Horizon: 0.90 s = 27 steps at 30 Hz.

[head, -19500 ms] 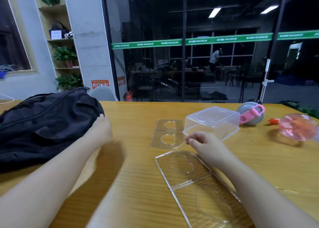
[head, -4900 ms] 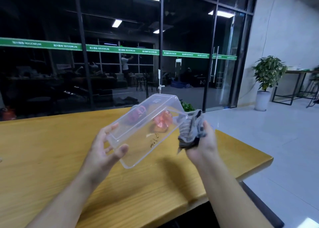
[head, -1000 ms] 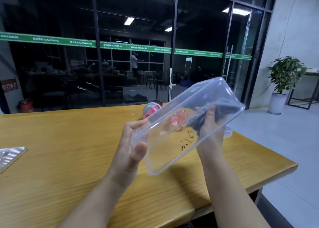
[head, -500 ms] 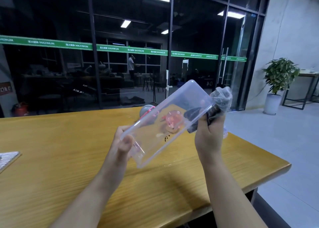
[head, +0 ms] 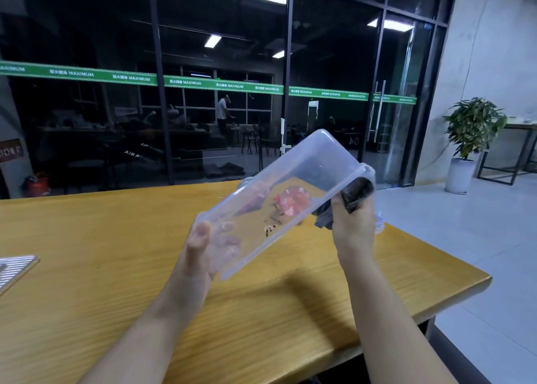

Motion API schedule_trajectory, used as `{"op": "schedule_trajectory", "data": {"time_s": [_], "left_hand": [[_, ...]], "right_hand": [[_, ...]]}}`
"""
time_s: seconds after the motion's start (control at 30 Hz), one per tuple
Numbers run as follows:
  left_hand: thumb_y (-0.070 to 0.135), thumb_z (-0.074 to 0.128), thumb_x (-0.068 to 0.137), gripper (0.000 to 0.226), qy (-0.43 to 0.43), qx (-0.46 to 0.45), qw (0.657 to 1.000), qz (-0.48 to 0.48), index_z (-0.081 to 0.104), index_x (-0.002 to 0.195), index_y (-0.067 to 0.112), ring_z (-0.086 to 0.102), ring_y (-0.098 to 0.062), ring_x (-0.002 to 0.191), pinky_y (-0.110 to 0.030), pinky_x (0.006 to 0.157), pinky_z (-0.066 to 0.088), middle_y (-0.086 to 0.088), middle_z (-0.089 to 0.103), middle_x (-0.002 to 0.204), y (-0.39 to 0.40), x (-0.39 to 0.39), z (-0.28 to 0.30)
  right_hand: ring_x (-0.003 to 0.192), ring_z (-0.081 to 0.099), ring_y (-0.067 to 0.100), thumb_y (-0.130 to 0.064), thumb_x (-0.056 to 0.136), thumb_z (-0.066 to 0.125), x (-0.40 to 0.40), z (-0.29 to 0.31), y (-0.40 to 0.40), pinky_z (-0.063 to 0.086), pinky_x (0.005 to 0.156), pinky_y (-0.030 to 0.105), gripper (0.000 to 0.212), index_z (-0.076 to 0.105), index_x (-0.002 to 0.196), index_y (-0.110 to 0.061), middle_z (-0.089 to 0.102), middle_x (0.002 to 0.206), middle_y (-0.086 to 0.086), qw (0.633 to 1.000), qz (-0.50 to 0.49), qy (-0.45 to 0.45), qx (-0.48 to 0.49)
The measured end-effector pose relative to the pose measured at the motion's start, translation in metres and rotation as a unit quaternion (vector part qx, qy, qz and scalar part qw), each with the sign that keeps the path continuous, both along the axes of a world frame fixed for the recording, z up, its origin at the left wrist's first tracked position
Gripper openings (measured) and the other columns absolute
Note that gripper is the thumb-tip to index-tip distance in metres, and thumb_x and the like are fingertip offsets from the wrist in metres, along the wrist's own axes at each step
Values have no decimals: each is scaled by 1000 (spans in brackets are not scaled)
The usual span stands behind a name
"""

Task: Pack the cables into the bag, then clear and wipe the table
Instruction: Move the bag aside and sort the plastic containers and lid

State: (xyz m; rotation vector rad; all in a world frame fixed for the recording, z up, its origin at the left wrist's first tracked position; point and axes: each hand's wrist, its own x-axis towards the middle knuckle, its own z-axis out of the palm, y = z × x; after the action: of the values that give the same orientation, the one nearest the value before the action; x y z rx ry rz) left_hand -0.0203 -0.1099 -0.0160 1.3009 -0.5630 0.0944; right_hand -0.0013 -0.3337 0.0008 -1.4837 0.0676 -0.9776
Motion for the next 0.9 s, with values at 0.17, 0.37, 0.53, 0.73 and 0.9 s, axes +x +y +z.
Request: {"op": "schedule_trajectory", "data": {"time_s": [0.17,0.37,0.53,0.73,0.9], "left_hand": [[90,60,33,103,-2,-3,1000,-6,55,113,24,63,-12,98,-27,80,51,-1,58,115,1,1,1],[89,62,32,96,-28,11,1000,-6,59,107,27,64,-4,98,-22,74,52,16,67,101,-6,-1,-1],[88,62,38,103,-24,16,999,15,53,117,21,61,-14,109,-41,94,46,-1,63,117,-6,2,-3],[89,62,24,99,52,-90,995,-10,62,105,33,64,-14,103,-32,72,50,12,67,110,-10,-2,3],[83,68,27,119,116,-209,971,-13,54,122,12,62,-33,104,-52,90,47,-12,54,119,-9,3,4]], "right_hand": [[50,58,-6,-19,95,55,-2,7,-8,44,41,12,10,55,86,-18,59,74,-3,999,23,17,27],[63,64,29,-25,98,52,-6,-9,-11,50,53,36,14,55,93,-12,65,71,10,997,11,68,-24],[54,63,28,-17,96,48,-20,-13,-26,51,46,37,9,42,103,-19,63,81,24,994,-15,87,62],[71,60,30,-36,66,56,-19,-9,-1,43,63,40,54,53,107,-2,65,85,24,951,146,186,200],[70,64,31,-6,94,35,-14,-16,57,50,67,41,23,56,96,3,66,75,19,855,320,205,353]]}}
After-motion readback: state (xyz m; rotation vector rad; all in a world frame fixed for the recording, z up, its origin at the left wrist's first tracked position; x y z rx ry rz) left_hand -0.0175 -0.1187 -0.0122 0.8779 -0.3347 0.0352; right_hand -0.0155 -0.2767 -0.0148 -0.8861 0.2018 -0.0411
